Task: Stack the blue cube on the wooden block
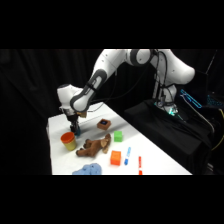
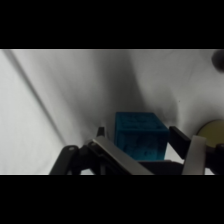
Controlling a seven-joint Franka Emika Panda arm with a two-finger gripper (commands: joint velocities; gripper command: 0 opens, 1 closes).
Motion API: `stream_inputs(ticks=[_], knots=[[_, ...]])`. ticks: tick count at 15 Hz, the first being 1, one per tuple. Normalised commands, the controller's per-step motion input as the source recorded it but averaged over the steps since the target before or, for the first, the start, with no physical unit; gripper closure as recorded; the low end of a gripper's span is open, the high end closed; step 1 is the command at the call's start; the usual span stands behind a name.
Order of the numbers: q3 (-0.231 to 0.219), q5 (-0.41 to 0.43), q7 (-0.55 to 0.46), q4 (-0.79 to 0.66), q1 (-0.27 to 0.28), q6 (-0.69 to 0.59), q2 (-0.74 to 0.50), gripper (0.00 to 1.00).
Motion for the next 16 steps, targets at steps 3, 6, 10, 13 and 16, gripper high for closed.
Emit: stream_inputs(ticks=[3,6,10,13,16], knots=[[0.038,0.107,-0.16,0.15,-0.065,0.13,0.09,0.51],[0.019,0.102,-0.12,0.11,-0.043,0.12,0.04,0.71],[0.001,0.105,-0.06,-0.18,-0.005,0.11,-0.24,0.76],[-0.017,0.074,-0.07,-0.40,0.034,-0.02,-0.49,0.77],[-0.039,0.066,-0.07,-0.57,0.041,-0.11,-0.60,0.77]])
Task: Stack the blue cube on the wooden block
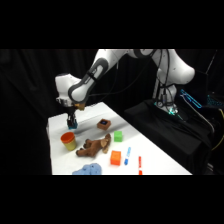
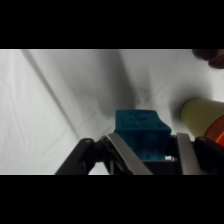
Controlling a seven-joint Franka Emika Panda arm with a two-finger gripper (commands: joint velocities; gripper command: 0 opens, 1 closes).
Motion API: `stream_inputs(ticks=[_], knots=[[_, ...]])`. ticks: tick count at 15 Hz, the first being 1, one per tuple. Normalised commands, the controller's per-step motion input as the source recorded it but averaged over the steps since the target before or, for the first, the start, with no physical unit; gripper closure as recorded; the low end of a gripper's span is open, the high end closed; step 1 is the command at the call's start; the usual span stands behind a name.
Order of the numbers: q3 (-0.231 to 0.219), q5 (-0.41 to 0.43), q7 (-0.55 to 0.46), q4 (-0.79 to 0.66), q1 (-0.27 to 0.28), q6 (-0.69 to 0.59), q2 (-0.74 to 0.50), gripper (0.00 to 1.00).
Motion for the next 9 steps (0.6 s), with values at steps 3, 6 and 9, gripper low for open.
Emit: stream_inputs(ticks=[3,6,9], knots=[[-0.020,0.099,-0.16,-0.83,0.020,-0.05,-0.77,0.77],[-0.037,0.111,-0.19,-0.88,0.031,0.01,-0.79,0.77],[-0.067,0.108,-0.17,-0.82,0.066,0.03,-0.72,0.77]])
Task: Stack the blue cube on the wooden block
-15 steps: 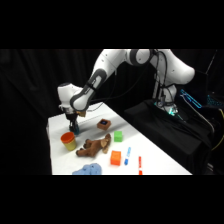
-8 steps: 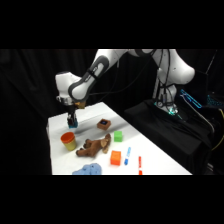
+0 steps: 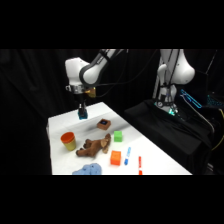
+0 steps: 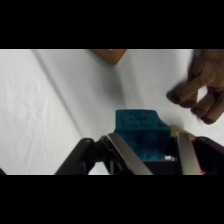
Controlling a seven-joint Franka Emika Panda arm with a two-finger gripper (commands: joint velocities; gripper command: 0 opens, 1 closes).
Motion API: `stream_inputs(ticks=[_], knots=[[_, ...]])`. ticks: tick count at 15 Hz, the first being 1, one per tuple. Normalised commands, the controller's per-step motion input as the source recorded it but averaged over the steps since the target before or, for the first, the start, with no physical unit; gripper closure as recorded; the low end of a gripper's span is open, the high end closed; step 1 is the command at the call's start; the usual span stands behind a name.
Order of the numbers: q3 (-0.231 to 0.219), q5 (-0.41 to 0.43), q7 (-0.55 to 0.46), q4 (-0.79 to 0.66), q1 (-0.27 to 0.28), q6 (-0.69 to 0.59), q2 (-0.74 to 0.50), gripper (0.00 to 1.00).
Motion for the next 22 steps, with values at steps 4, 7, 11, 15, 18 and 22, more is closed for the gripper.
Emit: stream_inputs(ticks=[4,7,11,15,18,22], knots=[[-0.080,0.110,-0.16,-0.80,0.119,0.10,-0.65,0.77],[-0.099,0.104,-0.12,-0.70,0.144,0.19,-0.52,0.77],[-0.116,0.105,-0.08,-0.54,0.120,0.27,-0.38,0.77],[-0.113,0.135,-0.05,-0.37,0.089,0.48,-0.18,0.77],[-0.078,0.149,-0.02,-0.22,0.085,0.49,-0.03,0.77],[-0.032,0.185,-0.02,-0.11,0.082,0.39,0.03,0.77]])
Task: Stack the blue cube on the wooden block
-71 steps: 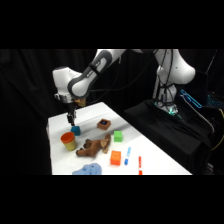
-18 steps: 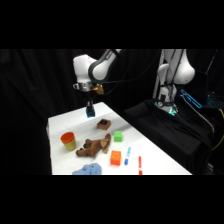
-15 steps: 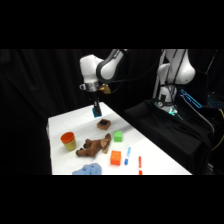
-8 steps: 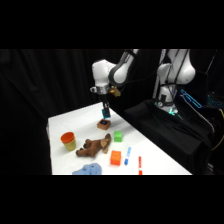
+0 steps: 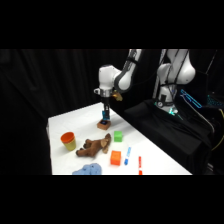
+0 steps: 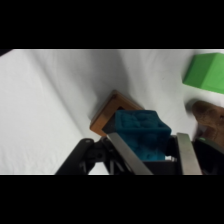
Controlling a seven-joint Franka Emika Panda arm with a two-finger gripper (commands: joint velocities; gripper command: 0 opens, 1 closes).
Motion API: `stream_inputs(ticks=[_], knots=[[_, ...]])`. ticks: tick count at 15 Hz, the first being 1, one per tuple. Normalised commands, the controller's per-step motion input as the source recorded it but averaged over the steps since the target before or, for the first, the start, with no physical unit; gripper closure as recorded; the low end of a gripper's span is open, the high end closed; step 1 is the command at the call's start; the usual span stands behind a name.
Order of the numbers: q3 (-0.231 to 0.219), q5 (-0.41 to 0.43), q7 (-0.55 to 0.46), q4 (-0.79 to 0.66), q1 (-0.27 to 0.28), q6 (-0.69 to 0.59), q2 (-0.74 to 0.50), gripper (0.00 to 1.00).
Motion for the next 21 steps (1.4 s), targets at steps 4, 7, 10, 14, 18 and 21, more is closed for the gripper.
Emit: stream_inputs(ticks=[4,7,10,14,18,21], knots=[[-0.005,0.167,0.01,-0.04,0.073,0.35,0.09,0.77],[-0.029,0.084,0.06,0.02,0.064,0.27,0.15,0.77],[-0.035,0.062,0.07,0.05,0.060,0.19,0.12,0.77],[-0.051,0.040,0.08,0.07,0.069,0.15,0.08,0.77],[-0.099,0.000,0.11,0.08,0.097,0.11,0.06,0.11],[-0.107,-0.011,0.12,0.07,0.111,0.10,0.02,0.00]])
